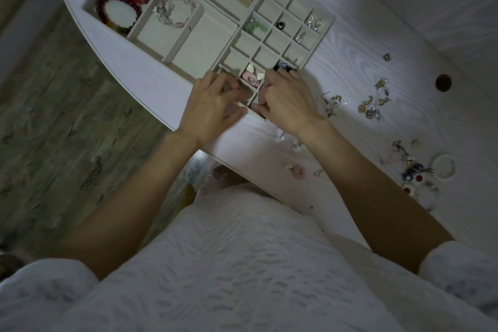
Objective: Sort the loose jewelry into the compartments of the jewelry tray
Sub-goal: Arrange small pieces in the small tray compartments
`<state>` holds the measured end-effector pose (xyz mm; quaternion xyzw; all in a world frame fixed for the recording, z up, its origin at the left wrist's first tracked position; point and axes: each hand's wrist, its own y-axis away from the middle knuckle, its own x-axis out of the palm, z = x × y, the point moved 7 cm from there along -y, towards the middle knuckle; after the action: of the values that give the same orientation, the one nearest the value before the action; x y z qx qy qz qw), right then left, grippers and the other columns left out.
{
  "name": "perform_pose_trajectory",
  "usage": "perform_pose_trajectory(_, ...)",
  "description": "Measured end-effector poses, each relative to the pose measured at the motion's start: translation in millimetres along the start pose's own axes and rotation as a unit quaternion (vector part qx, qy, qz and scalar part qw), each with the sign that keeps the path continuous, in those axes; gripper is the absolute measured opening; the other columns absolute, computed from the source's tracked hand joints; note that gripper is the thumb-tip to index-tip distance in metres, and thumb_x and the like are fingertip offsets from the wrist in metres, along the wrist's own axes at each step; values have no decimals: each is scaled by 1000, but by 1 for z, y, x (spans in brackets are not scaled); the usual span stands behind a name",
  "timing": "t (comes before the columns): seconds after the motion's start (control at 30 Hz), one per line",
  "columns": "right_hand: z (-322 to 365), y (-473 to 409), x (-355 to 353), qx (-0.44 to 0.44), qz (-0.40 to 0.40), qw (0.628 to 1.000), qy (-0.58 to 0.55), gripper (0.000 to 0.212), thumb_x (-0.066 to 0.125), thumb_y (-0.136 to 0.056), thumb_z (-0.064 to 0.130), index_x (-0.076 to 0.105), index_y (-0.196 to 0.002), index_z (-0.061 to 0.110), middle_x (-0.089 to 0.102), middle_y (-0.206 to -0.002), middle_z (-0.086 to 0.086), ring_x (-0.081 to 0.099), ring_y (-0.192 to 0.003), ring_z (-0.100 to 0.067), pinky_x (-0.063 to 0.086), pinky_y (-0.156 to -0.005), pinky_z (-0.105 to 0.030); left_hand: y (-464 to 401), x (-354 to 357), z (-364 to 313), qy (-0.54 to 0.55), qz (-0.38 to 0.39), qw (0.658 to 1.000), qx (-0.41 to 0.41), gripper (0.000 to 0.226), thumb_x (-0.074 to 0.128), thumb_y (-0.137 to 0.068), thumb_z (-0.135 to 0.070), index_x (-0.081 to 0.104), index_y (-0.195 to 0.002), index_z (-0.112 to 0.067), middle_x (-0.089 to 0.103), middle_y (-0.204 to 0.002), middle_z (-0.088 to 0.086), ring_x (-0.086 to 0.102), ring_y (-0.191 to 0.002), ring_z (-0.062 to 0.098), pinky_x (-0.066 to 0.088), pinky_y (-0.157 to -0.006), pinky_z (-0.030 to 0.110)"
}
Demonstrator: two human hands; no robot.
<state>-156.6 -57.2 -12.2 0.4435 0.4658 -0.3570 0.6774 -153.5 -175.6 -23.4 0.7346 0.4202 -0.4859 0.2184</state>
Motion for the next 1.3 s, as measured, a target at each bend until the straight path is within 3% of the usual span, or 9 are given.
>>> perform_pose_trajectory(0.17, 2, 2, 3, 25, -33, 998, -45, 20, 63, -88, 24, 75, -94, 9, 58, -99, -9, 51, -95, -28, 37, -83, -36, 1, 2, -1, -7, 12, 1000, -5, 28, 60, -85, -35, 69, -104, -16, 59, -108, 9, 38, -91, 22, 23, -74, 27)
perform_pose_trajectory(0.3, -2, 5, 3, 50, -50, 993, -96, 7, 69, -82, 17, 74, -84, 13, 59, -96, -7, 55, -95, -26, 40, -84, -35, 2, 2, -1, -6, 21, 1000, -15, 32, 54, -86, -38, 70, -103, -15, 59, -107, 8, 39, -91, 22, 26, -74, 28)
perform_pose_trajectory(0.53, -8, 10, -4, 88, -80, 985, -122, 9, 71, -76, 13, 70, -84, 10, 59, -98, -9, 55, -93, -25, 44, -83, -35, 2, 2, -2, -1, 21, 1000, -18, 30, 57, -85, -37, 70, -104, -17, 59, -108, 7, 45, -91, 27, 29, -75, 30)
perform_pose_trajectory(0.73, 5, 10, 1, 73, -87, 993, -28, 7, 74, -71, 6, 71, -77, 7, 61, -86, -10, 57, -85, -29, 45, -76, -38, 2, 0, -4, 7, 8, 1000, -11, 28, 58, -85, -34, 69, -106, -19, 59, -107, 7, 45, -90, 26, 30, -73, 30)
perform_pose_trajectory(0.9, -6, 12, 0, 38, -4, 991, -128, 12, 70, -81, 12, 75, -93, 13, 63, -99, -9, 54, -98, -27, 38, -83, -30, 1, -5, -15, 14, -7, 999, 29, 26, 55, -87, -33, 72, -102, -22, 60, -104, 6, 41, -92, 21, 29, -76, 29)
perform_pose_trajectory(1.07, -25, 24, -12, 89, -95, 977, -168, 9, 66, -82, 7, 73, -87, 10, 60, -94, -8, 54, -94, -25, 39, -71, -26, -3, -1, -23, -14, 16, 1000, 17, 30, 51, -86, -35, 74, -98, -20, 59, -104, 6, 41, -95, 24, 38, -76, 39)
perform_pose_trajectory(1.13, -24, 30, -16, 91, -119, 976, -157, 7, 67, -80, 6, 72, -84, 9, 60, -90, -10, 55, -91, -28, 40, -70, -28, -6, 1, -25, -25, 27, 999, 19, 32, 48, -86, -36, 74, -96, -20, 59, -107, 6, 38, -96, 23, 34, -76, 38)
perform_pose_trajectory(1.3, -8, 34, -10, 76, -91, 989, -85, 13, 64, -84, 15, 74, -85, 8, 63, -90, -10, 54, -93, -28, 43, -75, -36, -5, -3, -29, -46, 19, 998, 42, 29, 52, -83, -31, 70, -97, -14, 58, -104, 10, 37, -95, 24, 30, -75, 37)
